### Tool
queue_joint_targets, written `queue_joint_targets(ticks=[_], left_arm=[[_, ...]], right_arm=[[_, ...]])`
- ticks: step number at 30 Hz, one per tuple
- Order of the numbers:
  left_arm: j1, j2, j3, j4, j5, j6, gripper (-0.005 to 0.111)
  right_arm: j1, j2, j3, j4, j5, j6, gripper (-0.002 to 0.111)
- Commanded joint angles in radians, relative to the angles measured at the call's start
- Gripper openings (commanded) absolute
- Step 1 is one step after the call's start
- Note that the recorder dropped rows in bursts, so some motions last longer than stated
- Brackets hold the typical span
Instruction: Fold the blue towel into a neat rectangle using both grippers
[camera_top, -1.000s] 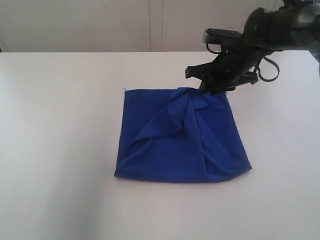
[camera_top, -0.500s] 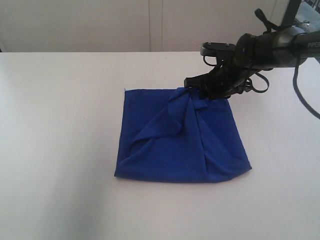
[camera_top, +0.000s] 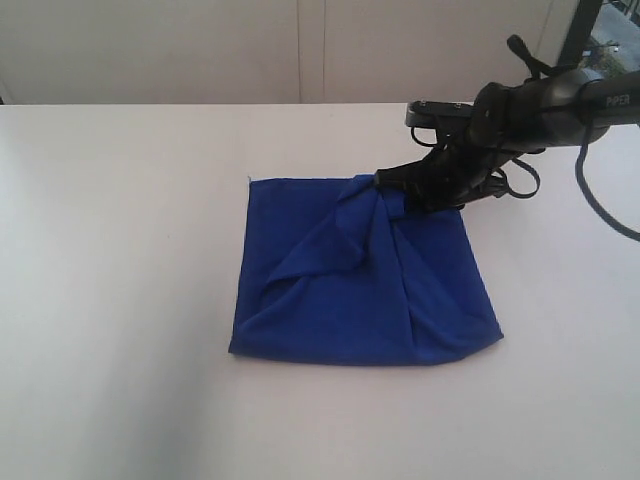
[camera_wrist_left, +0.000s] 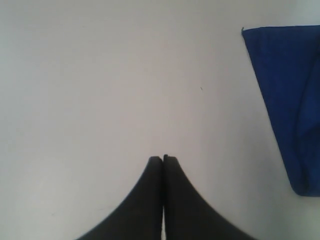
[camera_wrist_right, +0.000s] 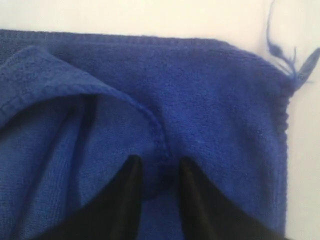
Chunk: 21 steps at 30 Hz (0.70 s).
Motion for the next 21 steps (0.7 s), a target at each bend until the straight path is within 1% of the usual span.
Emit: queue_joint_targets(ticks=[1, 5, 9, 15, 17, 21], left_arm=[[0.001, -0.008, 0.002, -0.010, 0.007, -0.006, 0.000], [0.001, -0.008, 0.002, -0.010, 0.007, -0.006, 0.000], [0.001, -0.008, 0.002, -0.010, 0.007, -0.006, 0.000], [0.001, -0.008, 0.002, -0.010, 0.007, -0.006, 0.000], [0.001, -0.008, 0.002, -0.010, 0.007, -0.006, 0.000], [0.001, -0.008, 0.002, -0.010, 0.007, -0.006, 0.000]], right_arm=[[-0.006, -0.003, 0.003, 0.027, 0.006, 0.004, 0.015], [-0.006, -0.003, 0.003, 0.034, 0.006, 0.004, 0.006], [-0.006, -0.012, 0.003, 0.034, 0.001, 0.002, 0.001], [-0.006, -0.058, 0.003, 0.034, -0.016, 0.002, 0.000], [-0.006, -0.098, 0.003, 0.032, 0.023, -0.004, 0.000], [-0.006, -0.165, 0.003, -0.013, 0.155, -0.010, 0.000]])
